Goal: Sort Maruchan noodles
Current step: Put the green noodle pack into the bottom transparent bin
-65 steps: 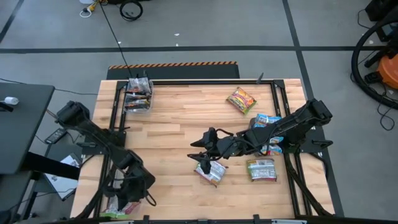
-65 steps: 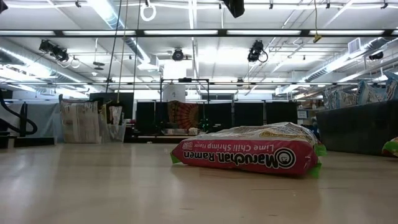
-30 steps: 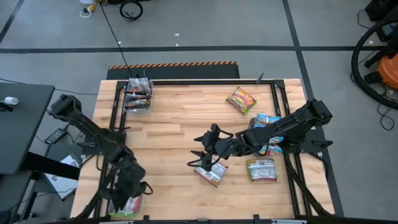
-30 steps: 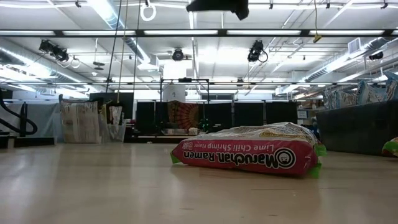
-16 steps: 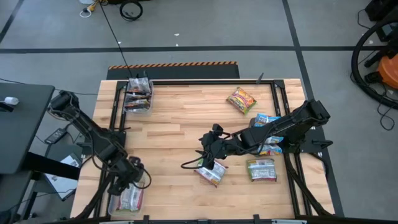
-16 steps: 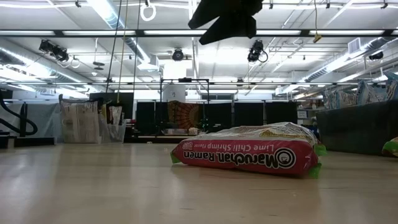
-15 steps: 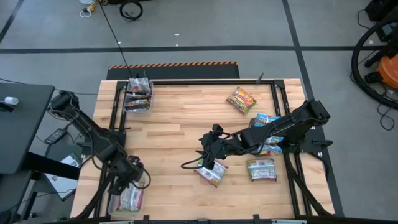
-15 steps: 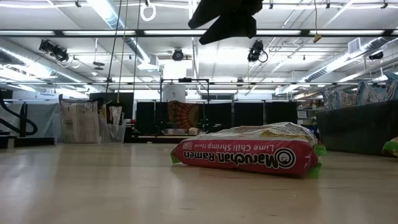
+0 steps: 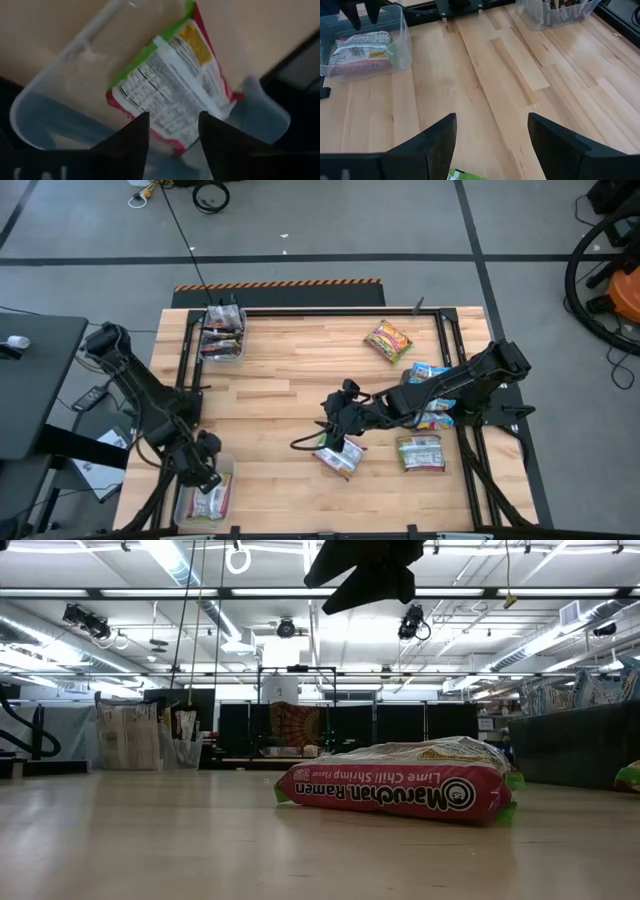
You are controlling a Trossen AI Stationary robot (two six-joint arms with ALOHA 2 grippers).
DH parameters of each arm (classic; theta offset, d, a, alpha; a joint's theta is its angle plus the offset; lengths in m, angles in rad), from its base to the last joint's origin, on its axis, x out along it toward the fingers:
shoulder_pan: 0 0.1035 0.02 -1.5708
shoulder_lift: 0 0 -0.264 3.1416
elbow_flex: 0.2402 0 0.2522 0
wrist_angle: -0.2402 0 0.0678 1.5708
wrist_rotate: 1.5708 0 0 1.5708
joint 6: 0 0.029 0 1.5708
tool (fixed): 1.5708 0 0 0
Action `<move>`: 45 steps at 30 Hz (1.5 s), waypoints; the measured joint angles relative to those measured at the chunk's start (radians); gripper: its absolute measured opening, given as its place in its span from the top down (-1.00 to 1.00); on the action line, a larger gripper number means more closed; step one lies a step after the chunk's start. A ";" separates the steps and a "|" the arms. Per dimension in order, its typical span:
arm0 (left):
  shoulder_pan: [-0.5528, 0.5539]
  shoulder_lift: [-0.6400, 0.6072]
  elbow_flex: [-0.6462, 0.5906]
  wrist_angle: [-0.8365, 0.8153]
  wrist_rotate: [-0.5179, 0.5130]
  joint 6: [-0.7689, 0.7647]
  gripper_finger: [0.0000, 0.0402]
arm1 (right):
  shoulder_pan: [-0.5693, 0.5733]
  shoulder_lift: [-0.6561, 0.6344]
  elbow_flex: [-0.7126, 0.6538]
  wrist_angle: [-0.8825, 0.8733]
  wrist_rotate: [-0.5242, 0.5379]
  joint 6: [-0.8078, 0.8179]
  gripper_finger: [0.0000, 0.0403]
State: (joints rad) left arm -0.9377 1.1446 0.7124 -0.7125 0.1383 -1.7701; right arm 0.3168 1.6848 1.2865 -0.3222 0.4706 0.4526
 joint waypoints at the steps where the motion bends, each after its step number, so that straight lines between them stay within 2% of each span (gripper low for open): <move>1: -0.008 0.000 0.000 0.002 -0.018 -0.048 0.16 | -0.001 0.000 0.000 -0.001 0.000 0.000 -0.24; 5: -0.010 0.014 0.001 0.047 -0.021 -0.142 0.26 | -0.010 0.000 0.000 -0.004 -0.001 0.000 -0.24; 10: -0.007 0.108 0.057 0.087 0.031 -0.160 0.38 | -0.021 0.000 0.000 -0.006 -0.044 -0.003 -0.24; 15: 0.036 0.185 0.124 -0.080 0.050 -0.201 0.43 | -0.020 0.000 0.000 -0.008 -0.064 -0.062 -0.24; 18: 0.067 0.190 0.136 -0.109 0.048 -0.231 0.42 | -0.022 0.000 0.000 -0.013 -0.100 -0.132 -0.24; 23: 0.100 0.194 0.138 -0.100 0.023 -0.289 0.28 | -0.034 0.000 0.000 -0.044 -0.165 -0.231 -0.24; 26: 0.096 0.201 0.132 -0.133 0.053 -0.345 0.13 | -0.035 0.000 -0.001 -0.094 -0.229 -0.277 -0.24; 31: 0.093 0.224 0.111 -0.153 0.070 -0.344 -0.04 | -0.002 0.000 -0.001 -0.228 -0.295 -0.352 -0.24; 38: 0.114 0.301 0.111 -0.099 0.098 -0.366 -0.06 | 0.043 -0.001 -0.002 -0.343 -0.315 -0.406 -0.24; 45: 0.123 0.352 0.113 -0.059 0.123 -0.358 -0.01 | 0.056 -0.001 -0.002 -0.352 -0.316 -0.412 -0.24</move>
State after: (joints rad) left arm -0.8143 1.4962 0.8249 -0.7713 0.2608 -2.1286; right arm 0.3729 1.6836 1.2850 -0.6747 0.1543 0.0409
